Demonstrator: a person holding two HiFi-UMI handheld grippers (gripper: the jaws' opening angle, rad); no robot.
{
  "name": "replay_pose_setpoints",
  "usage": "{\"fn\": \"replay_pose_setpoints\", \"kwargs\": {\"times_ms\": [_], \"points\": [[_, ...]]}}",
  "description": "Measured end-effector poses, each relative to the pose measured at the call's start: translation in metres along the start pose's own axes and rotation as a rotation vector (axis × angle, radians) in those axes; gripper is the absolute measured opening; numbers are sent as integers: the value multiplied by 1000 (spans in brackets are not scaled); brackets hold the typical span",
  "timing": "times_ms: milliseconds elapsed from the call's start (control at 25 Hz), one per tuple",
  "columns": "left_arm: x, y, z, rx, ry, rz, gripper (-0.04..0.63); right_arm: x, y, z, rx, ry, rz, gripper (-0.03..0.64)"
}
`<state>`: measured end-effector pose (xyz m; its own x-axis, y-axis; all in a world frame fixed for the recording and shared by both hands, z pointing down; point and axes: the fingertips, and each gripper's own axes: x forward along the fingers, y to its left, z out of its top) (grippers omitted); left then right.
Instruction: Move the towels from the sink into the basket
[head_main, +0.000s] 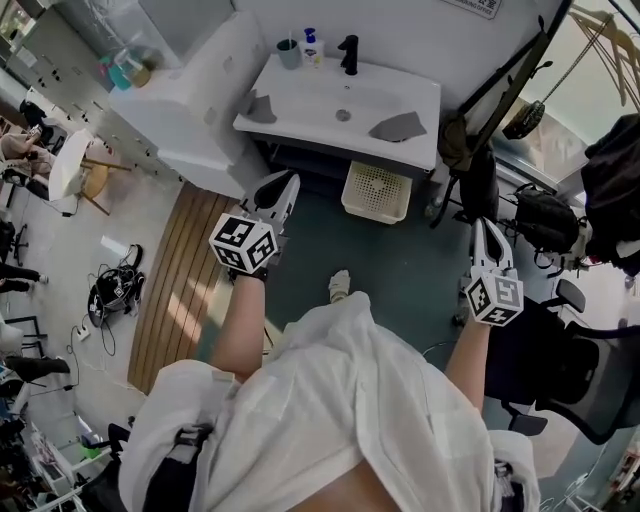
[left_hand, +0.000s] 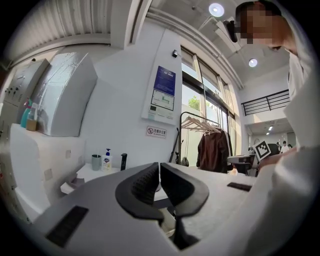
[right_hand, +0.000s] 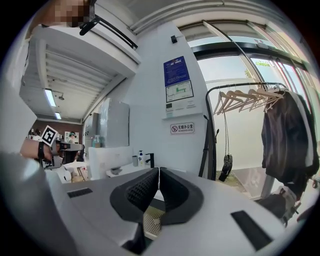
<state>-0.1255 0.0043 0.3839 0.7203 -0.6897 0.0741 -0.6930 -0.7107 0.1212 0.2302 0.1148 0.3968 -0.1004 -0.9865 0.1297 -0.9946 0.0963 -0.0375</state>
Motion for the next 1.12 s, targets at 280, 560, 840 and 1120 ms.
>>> {"fn": "replay_pose_setpoints", "kwargs": {"times_ms": [280,560,840,1120], "points": [[72,47,7,-15,6,0,15,84,-21,8,-9,20,25,31],[123,89,17,-13,12,-9,15,155,-29,10,-6,43,42,31],[155,118,11,-26,33,-4,15,213,-31,-2,-22,110,84,32],[186,112,-4,-30,71,18,15,264,-35,-26,-39,190,222,98]]}}
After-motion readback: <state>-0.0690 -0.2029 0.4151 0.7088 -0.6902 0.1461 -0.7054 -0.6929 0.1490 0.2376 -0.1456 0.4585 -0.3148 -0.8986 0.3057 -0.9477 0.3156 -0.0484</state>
